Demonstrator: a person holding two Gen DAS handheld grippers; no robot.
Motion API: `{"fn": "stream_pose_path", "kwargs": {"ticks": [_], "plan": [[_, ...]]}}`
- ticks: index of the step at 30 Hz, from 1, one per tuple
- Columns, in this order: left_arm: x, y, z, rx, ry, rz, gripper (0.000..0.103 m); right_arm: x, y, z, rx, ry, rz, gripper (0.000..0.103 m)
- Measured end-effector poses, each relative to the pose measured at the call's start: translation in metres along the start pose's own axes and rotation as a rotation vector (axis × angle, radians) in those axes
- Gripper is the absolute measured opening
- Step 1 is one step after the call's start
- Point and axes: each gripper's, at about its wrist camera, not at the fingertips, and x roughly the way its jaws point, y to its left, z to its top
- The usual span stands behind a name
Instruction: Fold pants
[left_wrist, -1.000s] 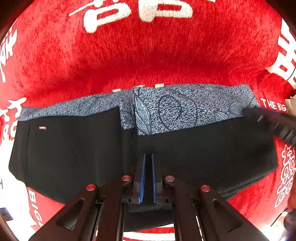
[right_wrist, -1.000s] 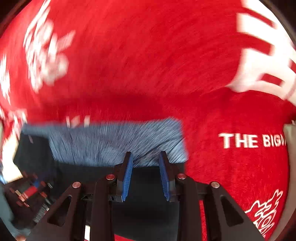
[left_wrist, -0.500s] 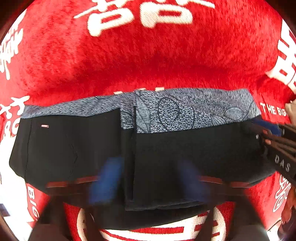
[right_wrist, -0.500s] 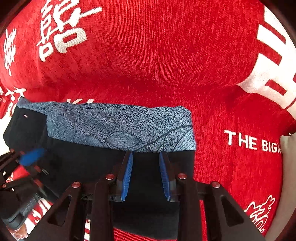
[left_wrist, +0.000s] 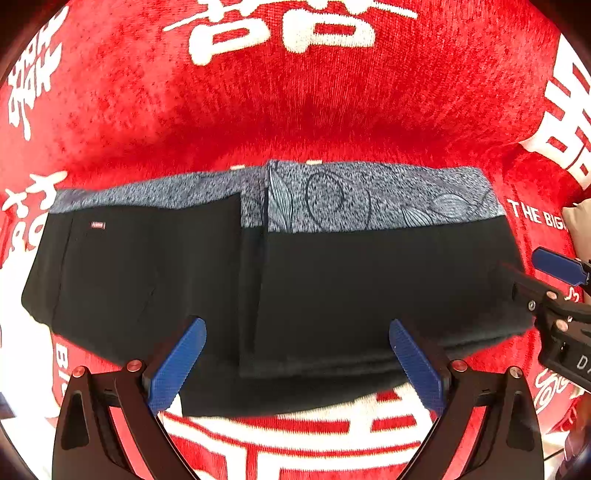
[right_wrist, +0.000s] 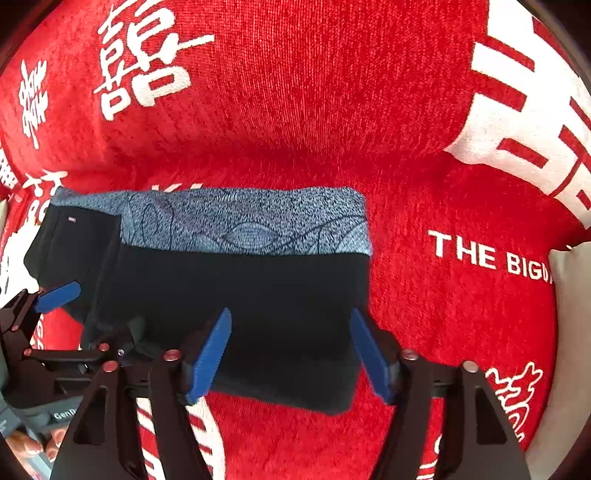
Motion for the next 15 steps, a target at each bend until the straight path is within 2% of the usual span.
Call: {"fn": "stream_pose_path", "kwargs": {"ticks": [1,9,15], "plan": [[-0.003,0.001,-0.003,-0.009,0.003,0.004,0.1,-0.004,-0.002,-0.003,-0.001,0.005,0.005,0.08],[-0.026,0.014,-0.037,-0.085,0.039,0.035,0.1,-0.024,-0.008,-0.032,0.001,0.047,0.055,0.081],[-0.031,0.034,-0.065,-0.175,0.047,0.029,0.1,-0.026,0.002,-0.057,-0.05,0.085,0.043,0.081]]}}
